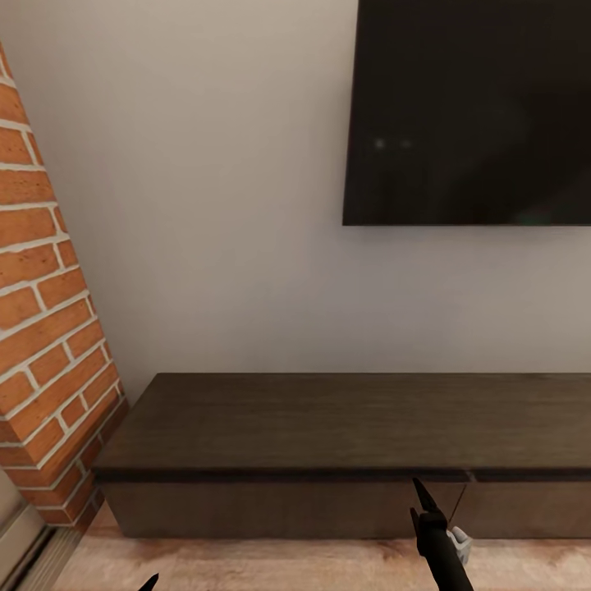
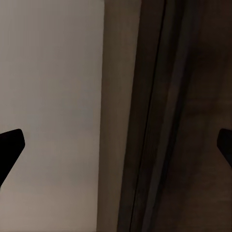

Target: Place each of the two pumpkins and all three candles from the living room inside a cabinet in the living room (use any cabinet), then make sure every cabinet is closed, and position the cauldron so it is next to a table in the living room.

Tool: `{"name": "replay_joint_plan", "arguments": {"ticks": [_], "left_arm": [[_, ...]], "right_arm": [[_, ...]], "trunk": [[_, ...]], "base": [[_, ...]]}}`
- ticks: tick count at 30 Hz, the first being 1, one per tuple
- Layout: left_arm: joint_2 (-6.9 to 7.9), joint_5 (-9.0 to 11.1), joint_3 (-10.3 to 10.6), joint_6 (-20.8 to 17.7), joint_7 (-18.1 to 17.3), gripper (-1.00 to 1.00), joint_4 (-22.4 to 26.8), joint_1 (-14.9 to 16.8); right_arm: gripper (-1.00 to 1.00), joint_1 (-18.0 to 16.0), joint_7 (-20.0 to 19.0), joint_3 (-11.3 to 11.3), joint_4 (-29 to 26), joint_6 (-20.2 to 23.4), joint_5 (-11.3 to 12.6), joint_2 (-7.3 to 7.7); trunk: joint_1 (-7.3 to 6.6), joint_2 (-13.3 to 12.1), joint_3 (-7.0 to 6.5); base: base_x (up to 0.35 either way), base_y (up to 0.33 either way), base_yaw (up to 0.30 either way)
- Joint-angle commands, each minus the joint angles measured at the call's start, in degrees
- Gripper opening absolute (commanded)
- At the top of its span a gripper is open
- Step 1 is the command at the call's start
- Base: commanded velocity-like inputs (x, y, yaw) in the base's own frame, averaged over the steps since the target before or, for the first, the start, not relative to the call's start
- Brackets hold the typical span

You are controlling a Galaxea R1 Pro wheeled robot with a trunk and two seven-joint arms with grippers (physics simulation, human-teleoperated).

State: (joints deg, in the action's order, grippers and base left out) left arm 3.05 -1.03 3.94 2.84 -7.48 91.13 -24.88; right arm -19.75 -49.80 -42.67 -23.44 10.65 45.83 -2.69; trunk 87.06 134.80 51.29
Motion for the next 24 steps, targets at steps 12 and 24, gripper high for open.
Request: {"name": "replay_joint_plan", "arguments": {"ticks": [12, 24], "left_arm": [[0.02, -0.1, 0.0, 0.2, -0.1, 1.00, 0.0, 0.0], [0.02, -0.1, 0.0, 0.2, -0.1, 1.00, 0.0, 0.0]], "right_arm": [[1.00, 0.0, -0.1, -0.2, 0.0, 0.6, 0.4, -0.03], [1.00, 0.0, -0.1, -0.2, 0.0, 0.6, 0.5, -0.03]], "trunk": [[1.10, 2.0, 0.94], [2.63, 4.8, 2.20]], "base": [[0.009, -0.010, 0.000], [0.000, 0.000, 0.000]]}}
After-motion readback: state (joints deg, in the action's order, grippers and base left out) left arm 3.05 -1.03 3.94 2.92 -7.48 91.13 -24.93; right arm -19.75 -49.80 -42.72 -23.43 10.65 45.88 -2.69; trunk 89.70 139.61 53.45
